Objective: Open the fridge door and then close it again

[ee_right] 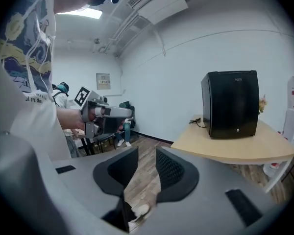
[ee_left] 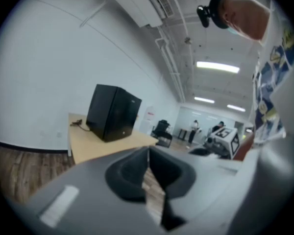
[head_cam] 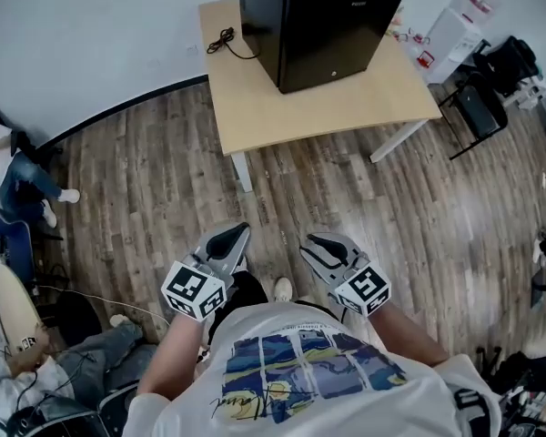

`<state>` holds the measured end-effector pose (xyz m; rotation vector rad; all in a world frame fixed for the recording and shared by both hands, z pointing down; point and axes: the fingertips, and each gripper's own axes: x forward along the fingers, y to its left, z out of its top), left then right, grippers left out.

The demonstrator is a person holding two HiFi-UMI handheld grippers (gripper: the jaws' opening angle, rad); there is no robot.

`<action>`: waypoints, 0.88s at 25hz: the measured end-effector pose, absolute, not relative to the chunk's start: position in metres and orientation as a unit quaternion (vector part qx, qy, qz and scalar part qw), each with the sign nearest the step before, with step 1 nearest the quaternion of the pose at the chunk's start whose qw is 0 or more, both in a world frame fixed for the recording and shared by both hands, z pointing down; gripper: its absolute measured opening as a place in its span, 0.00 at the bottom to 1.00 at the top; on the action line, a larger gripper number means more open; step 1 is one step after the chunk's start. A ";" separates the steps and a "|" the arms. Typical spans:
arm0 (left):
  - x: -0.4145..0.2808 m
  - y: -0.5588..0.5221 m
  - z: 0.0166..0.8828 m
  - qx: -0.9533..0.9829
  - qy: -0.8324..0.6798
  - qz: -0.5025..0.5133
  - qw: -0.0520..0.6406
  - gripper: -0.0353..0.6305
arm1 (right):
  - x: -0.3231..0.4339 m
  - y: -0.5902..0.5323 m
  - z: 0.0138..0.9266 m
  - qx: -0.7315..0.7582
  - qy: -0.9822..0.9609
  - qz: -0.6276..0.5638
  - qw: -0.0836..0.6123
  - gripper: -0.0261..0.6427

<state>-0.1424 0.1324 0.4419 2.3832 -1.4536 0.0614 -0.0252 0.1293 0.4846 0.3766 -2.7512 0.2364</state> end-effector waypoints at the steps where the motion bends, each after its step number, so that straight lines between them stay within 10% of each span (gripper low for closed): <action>1: -0.148 0.115 0.445 0.846 -0.503 0.025 0.174 0.07 | -0.029 0.116 0.487 0.143 -0.970 0.086 0.179 0.19; 22: -0.209 -0.269 0.414 0.919 -0.384 0.014 0.083 0.19 | -0.039 -0.042 0.474 0.424 -0.873 0.123 0.206 0.08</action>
